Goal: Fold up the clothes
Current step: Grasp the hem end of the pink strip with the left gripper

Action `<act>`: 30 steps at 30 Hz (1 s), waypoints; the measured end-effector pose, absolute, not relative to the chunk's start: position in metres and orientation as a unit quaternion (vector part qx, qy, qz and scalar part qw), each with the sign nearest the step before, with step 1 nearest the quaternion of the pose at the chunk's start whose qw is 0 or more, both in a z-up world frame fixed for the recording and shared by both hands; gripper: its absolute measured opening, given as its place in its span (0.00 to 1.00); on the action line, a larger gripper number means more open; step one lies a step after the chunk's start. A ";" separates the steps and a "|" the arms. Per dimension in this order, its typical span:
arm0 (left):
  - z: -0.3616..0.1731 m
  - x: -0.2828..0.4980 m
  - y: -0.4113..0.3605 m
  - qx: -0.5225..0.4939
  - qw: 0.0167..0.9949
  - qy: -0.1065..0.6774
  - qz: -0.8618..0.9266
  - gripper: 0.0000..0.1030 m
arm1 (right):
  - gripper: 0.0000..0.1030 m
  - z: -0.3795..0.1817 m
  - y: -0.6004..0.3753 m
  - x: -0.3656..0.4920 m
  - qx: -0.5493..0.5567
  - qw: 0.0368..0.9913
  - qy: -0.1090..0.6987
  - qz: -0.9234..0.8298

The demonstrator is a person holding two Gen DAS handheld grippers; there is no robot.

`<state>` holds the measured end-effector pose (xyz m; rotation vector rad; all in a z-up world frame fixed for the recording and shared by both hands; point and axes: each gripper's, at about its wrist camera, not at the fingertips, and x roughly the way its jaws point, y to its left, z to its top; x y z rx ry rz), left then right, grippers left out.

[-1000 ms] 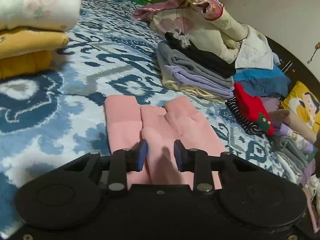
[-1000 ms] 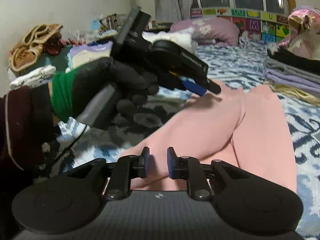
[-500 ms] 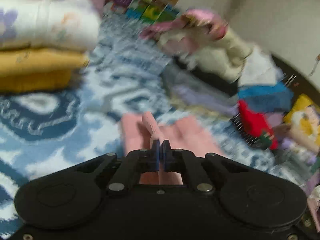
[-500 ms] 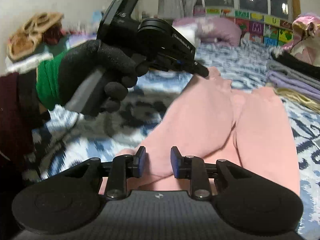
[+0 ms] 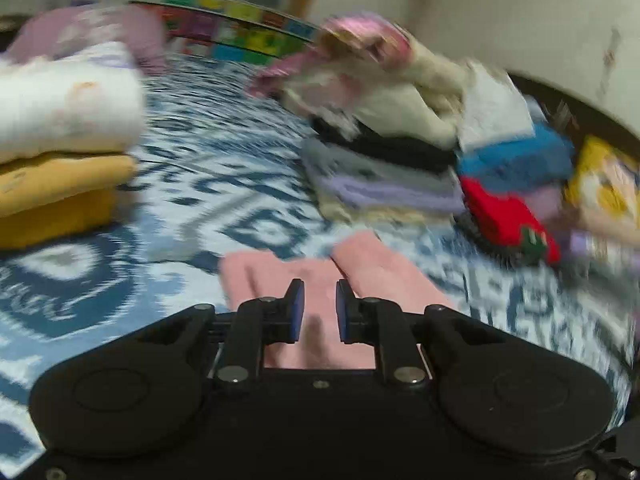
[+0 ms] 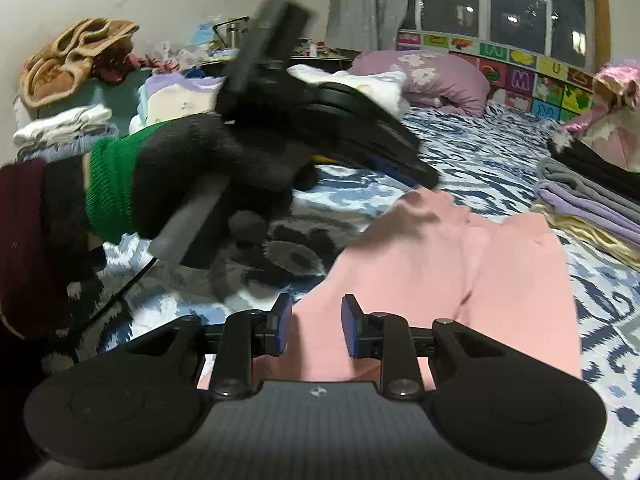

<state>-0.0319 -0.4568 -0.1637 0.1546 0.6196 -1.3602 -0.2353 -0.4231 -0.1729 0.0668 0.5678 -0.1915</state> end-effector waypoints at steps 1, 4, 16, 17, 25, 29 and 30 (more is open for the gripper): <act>-0.169 -0.033 -0.463 0.092 0.738 0.284 -0.606 0.14 | 0.28 -0.177 -0.421 -0.233 0.028 0.953 0.287 -0.093; -0.183 -0.026 -0.471 0.108 0.749 0.300 -0.580 0.14 | 0.28 -0.189 -0.421 -0.229 0.022 0.947 0.307 -0.090; -0.170 -0.004 -0.474 0.068 0.747 0.303 -0.588 0.38 | 0.30 -0.175 -0.427 -0.237 0.043 0.956 0.268 -0.107; -0.172 -0.003 -0.477 0.075 0.746 0.306 -0.587 0.35 | 0.31 -0.174 -0.426 -0.238 0.039 0.957 0.266 -0.108; -0.170 -0.003 -0.479 0.084 0.745 0.292 -0.594 0.04 | 0.43 -0.165 -0.409 -0.247 0.004 0.967 0.246 -0.070; -0.165 -0.002 -0.478 0.064 0.745 0.285 -0.600 0.03 | 0.43 -0.174 -0.390 -0.242 -0.041 0.960 0.268 -0.073; -0.164 -0.001 -0.479 0.058 0.745 0.283 -0.601 0.03 | 0.43 -0.176 -0.388 -0.242 -0.048 0.958 0.272 -0.076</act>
